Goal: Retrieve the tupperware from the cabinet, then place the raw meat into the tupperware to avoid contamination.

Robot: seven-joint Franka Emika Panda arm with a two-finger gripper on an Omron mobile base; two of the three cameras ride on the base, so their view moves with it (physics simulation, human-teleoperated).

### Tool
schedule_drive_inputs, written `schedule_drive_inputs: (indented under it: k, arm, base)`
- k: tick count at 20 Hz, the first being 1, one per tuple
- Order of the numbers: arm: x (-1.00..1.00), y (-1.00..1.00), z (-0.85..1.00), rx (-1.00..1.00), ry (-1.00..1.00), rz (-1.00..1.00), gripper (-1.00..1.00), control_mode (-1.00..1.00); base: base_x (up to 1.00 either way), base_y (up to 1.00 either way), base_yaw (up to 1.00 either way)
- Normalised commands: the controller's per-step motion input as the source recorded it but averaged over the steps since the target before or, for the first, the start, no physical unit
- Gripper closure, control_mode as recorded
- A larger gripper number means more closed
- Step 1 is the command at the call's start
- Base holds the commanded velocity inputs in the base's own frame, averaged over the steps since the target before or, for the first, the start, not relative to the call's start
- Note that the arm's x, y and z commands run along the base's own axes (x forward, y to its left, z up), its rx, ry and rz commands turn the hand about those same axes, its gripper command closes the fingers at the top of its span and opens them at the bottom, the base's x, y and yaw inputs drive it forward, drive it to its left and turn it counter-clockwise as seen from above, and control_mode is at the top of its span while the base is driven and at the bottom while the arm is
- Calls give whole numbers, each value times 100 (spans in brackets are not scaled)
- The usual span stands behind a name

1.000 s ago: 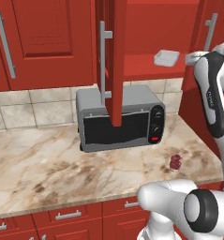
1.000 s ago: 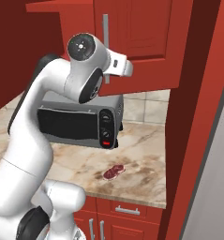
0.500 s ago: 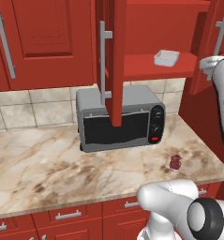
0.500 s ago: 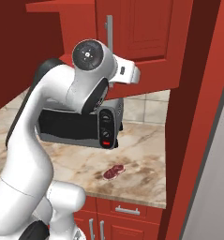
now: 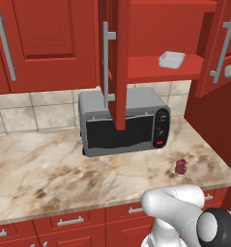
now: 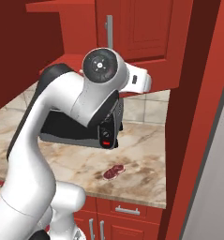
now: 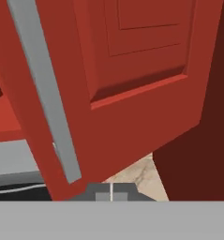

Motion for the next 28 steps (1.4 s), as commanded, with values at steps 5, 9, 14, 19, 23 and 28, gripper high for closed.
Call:
schedule_drive_inputs:
  k: [5, 9, 14, 19, 23, 28]
  arm:
    - [-21, 52, 19, -13, 2, 0, 100, -100]
    - [-20, 75, 24, -22, 5, 0, 100, -100]
    - [-3, 80, 6, -24, 12, 3, 100, -100]
    - [19, 51, 0, -23, 18, 4, 100, -100]
    - [28, 24, 0, -16, 18, 0, 100, -100]
    - [30, 22, 0, -14, 21, 1, -100, -100]
  base:
    - [0, 0, 0]
    - [0, 0, 0]
    - [0, 0, 0]
    - [0, 0, 0]
    - [0, 0, 0]
    - [0, 0, 0]
